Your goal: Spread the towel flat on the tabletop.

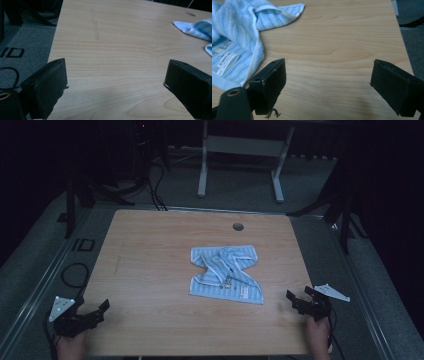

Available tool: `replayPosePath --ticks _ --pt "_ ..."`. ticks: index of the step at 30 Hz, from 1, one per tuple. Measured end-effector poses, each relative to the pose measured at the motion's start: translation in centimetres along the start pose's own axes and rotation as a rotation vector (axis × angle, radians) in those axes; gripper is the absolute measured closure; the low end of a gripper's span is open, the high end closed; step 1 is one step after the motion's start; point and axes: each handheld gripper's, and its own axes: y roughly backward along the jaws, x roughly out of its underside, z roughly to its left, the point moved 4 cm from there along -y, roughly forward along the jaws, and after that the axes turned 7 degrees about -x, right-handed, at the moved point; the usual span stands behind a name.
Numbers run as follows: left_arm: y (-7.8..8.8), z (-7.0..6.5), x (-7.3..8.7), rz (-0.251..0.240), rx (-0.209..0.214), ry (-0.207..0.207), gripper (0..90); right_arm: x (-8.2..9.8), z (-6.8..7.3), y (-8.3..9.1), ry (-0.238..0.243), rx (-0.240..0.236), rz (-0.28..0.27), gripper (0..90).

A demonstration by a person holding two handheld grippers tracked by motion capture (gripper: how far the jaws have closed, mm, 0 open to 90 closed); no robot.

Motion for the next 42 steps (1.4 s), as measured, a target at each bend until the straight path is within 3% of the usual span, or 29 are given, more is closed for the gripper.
replayPosePath --ticks 3,8,9,11,12,15,18,21,24,26,29,32,37,39,42 --pt "-0.3 0.0 0.1 0.032 0.012 -0.014 4.0 0.0 0.0 0.0 -0.001 -0.007 0.000 12.9" --pt "-0.9 -0.4 0.5 0.103 0.030 -0.051 4.2 0.0 0.3 -0.1 0.038 -0.027 0.009 12.9" --pt "-1.0 -0.9 0.6 0.130 0.045 -0.059 4.2 0.0 0.4 -0.1 0.045 -0.042 0.016 13.0" --pt "-1.0 -1.1 0.7 0.138 0.056 -0.055 4.4 0.1 0.6 -0.3 0.059 -0.065 0.036 13.7" --pt "-1.1 -1.8 0.8 0.198 0.070 -0.063 5.1 0.1 0.9 -0.6 0.086 -0.084 0.071 14.0" --pt "-1.3 -2.8 0.7 0.235 0.080 -0.137 5.2 0.1 1.3 -0.8 0.113 -0.109 0.103 13.9" --pt "-1.8 -4.2 0.4 0.261 0.153 -0.157 5.3 -0.2 1.8 -1.1 0.145 -0.144 0.169 13.9" --pt "-2.7 -6.0 0.3 0.337 0.200 -0.207 5.3 -0.9 2.8 -1.3 0.176 -0.177 0.224 13.9" --pt "-3.6 -7.7 0.2 0.422 0.208 -0.283 5.3 -1.6 3.9 -1.5 0.211 -0.179 0.255 13.4" --pt "-4.2 -8.7 0.0 0.438 0.242 -0.280 5.3 -1.8 4.3 -2.0 0.204 -0.194 0.297 13.1" --pt "-4.9 -9.8 -0.5 0.442 0.228 -0.306 5.3 -2.2 4.5 -2.9 0.204 -0.200 0.358 13.4" --pt "-5.4 -10.9 -1.0 0.461 0.254 -0.339 5.3 -2.6 4.7 -3.5 0.206 -0.226 0.427 13.7" --pt "-6.6 -12.9 -1.8 0.510 0.299 -0.364 5.3 -3.7 5.3 -4.4 0.196 -0.289 0.467 13.6" --pt "-7.3 -14.0 -2.2 0.517 0.343 -0.358 5.3 -4.1 5.5 -4.8 0.186 -0.293 0.469 13.8" --pt "-8.1 -15.5 -2.7 0.519 0.341 -0.396 5.3 -4.6 6.1 -5.8 0.230 -0.296 0.490 14.0"
